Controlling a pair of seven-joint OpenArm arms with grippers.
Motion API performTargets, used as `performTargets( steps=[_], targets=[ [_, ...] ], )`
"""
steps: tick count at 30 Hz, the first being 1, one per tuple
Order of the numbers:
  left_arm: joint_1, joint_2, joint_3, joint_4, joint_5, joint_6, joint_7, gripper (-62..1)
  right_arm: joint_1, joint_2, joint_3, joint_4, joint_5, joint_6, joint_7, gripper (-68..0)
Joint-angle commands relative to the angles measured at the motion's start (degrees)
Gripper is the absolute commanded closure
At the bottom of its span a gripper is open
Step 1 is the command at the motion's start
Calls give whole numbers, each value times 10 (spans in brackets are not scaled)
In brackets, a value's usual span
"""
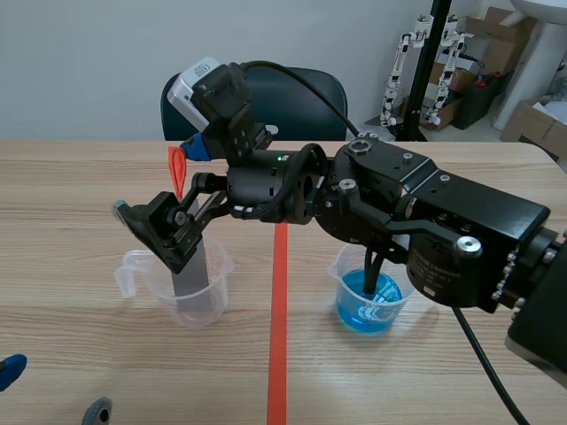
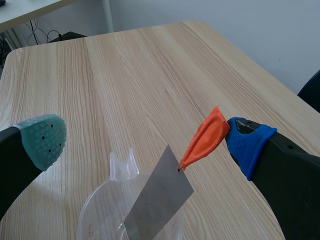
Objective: Do the redox reaction experiment. return to the home posture
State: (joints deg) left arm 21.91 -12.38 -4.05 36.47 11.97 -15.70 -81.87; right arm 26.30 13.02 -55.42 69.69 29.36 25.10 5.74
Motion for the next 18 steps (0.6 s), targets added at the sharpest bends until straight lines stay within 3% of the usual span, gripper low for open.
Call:
performTargets(
  steps=[1, 4, 10, 18],
  targets=[
    [0, 0, 1, 3, -3, -1, -10, -623, 13, -2, -2, 3, 6, -2, 7, -679],
    [0, 0, 1, 3, -3, -1, -10, -623, 13, -2, -2, 3, 11, 21, 7, -679],
    [0, 0, 1, 3, -3, -1, -10, -623, 5, -2, -2, 4, 43, 172, 11, -679],
    [0, 0, 1, 3, -3, -1, -10, -623, 4, -2, -2, 4, 41, 172, 16, -679]
  ],
)
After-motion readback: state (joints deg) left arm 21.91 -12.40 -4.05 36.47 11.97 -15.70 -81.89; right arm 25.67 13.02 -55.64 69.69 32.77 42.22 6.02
